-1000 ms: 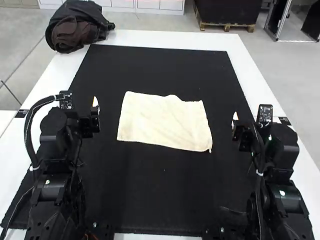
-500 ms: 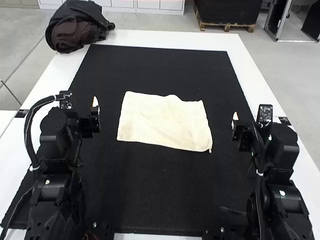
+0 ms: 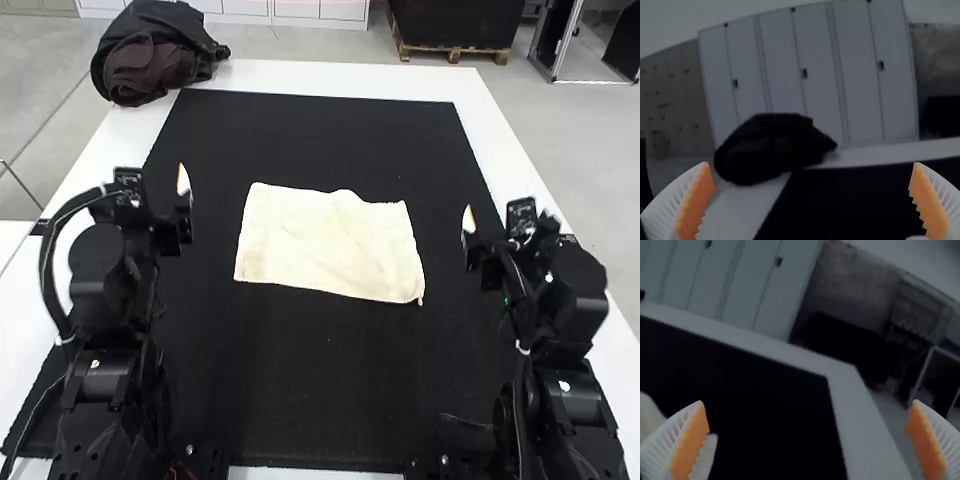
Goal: Fold the towel.
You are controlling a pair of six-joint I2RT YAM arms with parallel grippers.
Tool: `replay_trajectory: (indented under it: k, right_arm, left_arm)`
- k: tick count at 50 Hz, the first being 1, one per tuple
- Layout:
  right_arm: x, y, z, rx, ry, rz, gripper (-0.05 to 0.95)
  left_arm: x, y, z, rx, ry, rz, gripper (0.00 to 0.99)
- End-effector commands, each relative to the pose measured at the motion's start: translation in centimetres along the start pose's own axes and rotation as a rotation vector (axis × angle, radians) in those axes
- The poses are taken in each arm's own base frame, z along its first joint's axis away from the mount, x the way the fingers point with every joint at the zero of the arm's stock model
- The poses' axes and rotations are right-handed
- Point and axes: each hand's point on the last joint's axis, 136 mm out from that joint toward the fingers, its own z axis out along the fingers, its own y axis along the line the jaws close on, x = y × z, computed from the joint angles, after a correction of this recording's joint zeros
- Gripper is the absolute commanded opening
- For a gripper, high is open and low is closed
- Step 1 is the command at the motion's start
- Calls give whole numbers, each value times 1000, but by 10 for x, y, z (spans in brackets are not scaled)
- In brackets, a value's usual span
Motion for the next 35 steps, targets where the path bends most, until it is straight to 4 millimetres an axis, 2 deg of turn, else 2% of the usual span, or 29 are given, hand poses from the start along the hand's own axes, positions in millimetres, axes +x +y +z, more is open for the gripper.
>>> replay_trajectory:
  k: [1,5,9,12,17,21,23,26,31,35]
  right_arm:
    - [-31,-21,-3,85,-84,-52,905]
    - [-56,-31,-2,100,-114,-10,905]
    - [-73,-40,7,99,-90,42,905]
    - [-83,-47,24,98,-43,98,905]
    - [-81,-49,58,74,66,191,907]
    - [-63,-40,85,26,195,253,907]
    - [-49,-34,95,11,261,290,907]
    - [-28,-22,108,-18,349,370,907]
    - [9,-8,118,-20,473,445,907]
    - [45,7,117,-29,587,457,907]
  left_arm:
    - [-26,16,-1,-83,-74,36,908]
    - [-54,19,0,-87,-115,29,908]
    - [-74,21,8,-86,-112,27,908]
    - [-89,22,24,-84,-87,29,910]
    - [-92,18,58,-65,3,41,920]
    - [-69,7,87,-14,134,61,931]
    - [-47,-1,98,22,217,86,931]
    - [-25,-3,113,24,287,128,931]
    - [12,-9,124,35,392,135,948]
    - [36,-12,125,29,451,89,957]
